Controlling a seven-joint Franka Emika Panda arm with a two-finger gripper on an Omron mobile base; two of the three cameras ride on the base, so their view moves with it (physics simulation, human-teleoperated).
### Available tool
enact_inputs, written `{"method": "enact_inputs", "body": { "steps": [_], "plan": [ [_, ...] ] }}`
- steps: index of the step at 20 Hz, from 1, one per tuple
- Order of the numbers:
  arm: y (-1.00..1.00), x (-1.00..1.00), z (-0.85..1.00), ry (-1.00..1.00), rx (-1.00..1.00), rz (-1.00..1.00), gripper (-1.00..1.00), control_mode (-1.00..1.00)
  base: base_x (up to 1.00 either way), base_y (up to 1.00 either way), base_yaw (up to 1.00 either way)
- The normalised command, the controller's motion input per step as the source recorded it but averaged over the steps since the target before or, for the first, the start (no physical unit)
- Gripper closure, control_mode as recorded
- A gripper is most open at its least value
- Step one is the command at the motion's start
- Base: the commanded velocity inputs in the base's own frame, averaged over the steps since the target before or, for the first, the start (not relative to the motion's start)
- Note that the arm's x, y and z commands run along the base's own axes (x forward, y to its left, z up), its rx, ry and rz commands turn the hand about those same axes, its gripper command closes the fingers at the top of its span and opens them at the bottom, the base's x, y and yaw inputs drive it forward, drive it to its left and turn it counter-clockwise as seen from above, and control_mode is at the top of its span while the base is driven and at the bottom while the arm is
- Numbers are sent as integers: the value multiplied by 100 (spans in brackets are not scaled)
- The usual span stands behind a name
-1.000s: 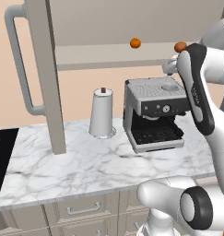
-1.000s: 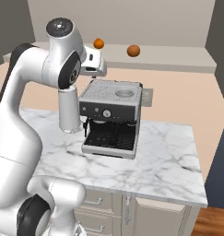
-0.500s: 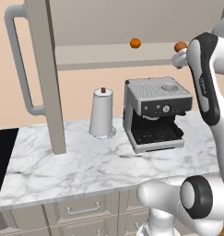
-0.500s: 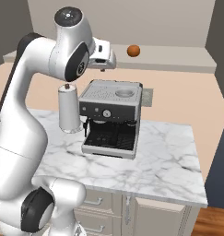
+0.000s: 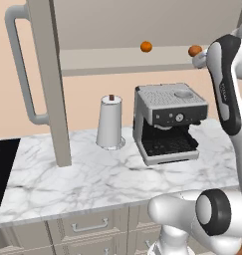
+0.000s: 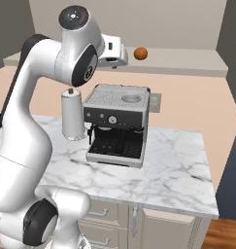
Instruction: Pick the tangerines from the cabinet and place them in one bowl. Pick the mango from the sink and place it in the other bowl.
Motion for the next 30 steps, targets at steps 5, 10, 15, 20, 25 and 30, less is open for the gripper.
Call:
{"method": "enact_inputs", "body": {
  "steps": [5, 10, 15, 20, 25, 30],
  "plan": [
    [-22, 7, 13, -4, -8, 0, -100, -100, 0, 0, 0],
    [-18, 5, 20, 0, -5, 0, -100, -100, 0, 0, 0],
    [-3, 20, 10, 4, -1, 0, -100, -100, 0, 0, 0],
    [-3, 25, 0, 7, 0, 0, -100, -100, 0, 0, 0],
    [-13, 18, 2, 2, 0, 0, -100, -100, 0, 0, 0],
    [-11, 23, 0, 2, 0, 0, -100, -100, 0, 0, 0]
  ]
}}
